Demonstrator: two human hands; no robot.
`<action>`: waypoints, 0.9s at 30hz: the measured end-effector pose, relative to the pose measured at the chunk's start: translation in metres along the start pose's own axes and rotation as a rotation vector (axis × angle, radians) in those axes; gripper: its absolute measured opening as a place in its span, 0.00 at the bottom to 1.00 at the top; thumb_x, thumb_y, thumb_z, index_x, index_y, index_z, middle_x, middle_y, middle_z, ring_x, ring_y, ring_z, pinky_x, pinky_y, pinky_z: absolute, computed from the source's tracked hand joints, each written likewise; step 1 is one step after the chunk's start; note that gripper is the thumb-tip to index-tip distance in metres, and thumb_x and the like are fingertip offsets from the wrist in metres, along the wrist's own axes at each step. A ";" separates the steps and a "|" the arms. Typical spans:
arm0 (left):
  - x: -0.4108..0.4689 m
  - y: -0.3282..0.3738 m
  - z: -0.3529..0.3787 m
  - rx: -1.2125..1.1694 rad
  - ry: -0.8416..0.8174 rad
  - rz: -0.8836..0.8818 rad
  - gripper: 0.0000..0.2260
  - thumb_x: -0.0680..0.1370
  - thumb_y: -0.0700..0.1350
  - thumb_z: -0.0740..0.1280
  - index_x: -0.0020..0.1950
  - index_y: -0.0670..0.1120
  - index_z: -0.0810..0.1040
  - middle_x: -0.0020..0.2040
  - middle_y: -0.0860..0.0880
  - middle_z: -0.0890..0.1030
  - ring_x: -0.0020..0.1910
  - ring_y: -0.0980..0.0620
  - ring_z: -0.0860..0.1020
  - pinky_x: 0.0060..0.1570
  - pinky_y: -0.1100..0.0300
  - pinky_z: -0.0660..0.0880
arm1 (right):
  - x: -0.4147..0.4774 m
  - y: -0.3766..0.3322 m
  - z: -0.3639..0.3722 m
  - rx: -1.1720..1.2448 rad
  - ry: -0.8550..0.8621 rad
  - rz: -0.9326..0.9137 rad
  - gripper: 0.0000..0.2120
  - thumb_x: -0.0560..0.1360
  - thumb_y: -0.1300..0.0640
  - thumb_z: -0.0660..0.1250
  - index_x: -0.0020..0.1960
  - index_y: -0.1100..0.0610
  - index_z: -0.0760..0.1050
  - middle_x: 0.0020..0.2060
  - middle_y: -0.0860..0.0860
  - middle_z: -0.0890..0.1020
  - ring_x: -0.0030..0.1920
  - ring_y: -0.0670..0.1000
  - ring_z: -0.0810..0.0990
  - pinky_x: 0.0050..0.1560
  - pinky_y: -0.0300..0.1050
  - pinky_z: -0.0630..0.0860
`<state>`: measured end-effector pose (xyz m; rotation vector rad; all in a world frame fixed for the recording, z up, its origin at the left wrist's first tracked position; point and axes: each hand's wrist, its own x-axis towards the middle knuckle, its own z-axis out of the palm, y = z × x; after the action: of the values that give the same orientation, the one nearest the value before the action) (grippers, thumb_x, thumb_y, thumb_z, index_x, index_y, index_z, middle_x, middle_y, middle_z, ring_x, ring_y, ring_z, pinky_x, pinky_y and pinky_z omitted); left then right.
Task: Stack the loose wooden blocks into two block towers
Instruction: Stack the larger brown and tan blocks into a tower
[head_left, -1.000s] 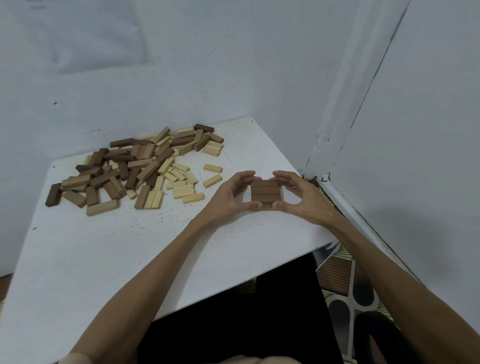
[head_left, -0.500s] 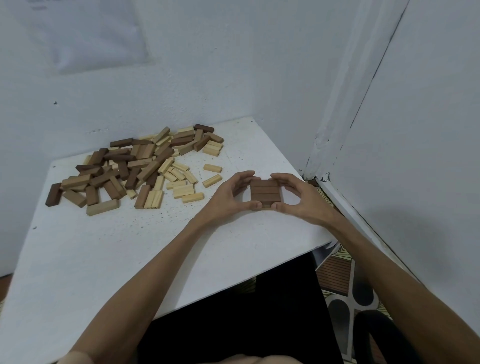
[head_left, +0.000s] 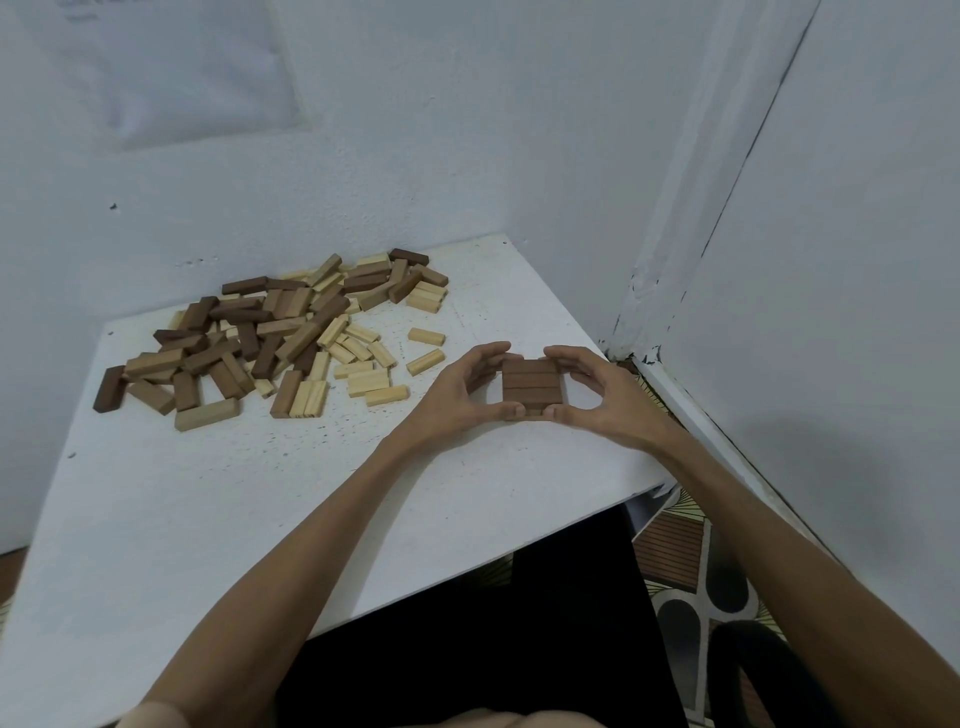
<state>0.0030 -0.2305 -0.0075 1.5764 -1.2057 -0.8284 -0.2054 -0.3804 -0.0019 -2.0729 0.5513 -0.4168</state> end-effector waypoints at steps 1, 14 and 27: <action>0.000 0.000 0.000 0.000 -0.001 0.003 0.39 0.71 0.46 0.81 0.78 0.46 0.68 0.70 0.52 0.78 0.71 0.56 0.74 0.77 0.50 0.67 | 0.000 0.000 0.000 0.003 -0.004 0.003 0.34 0.73 0.55 0.80 0.76 0.50 0.71 0.69 0.42 0.78 0.71 0.41 0.74 0.77 0.47 0.67; -0.019 0.008 -0.032 0.083 0.152 0.020 0.22 0.80 0.55 0.70 0.73 0.51 0.75 0.69 0.57 0.79 0.69 0.57 0.76 0.73 0.46 0.70 | 0.032 -0.038 0.011 -0.123 0.068 -0.085 0.23 0.79 0.40 0.69 0.72 0.45 0.75 0.67 0.36 0.78 0.68 0.38 0.75 0.73 0.50 0.72; -0.084 -0.010 -0.125 0.346 0.467 -0.060 0.15 0.81 0.48 0.70 0.68 0.51 0.79 0.65 0.58 0.80 0.65 0.60 0.76 0.66 0.61 0.73 | 0.096 -0.105 0.091 -0.392 -0.162 -0.322 0.23 0.80 0.47 0.70 0.74 0.51 0.73 0.72 0.46 0.77 0.70 0.49 0.74 0.64 0.42 0.71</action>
<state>0.0956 -0.1147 0.0198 1.9577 -0.9938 -0.2624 -0.0569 -0.3181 0.0483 -2.5602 0.2098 -0.3392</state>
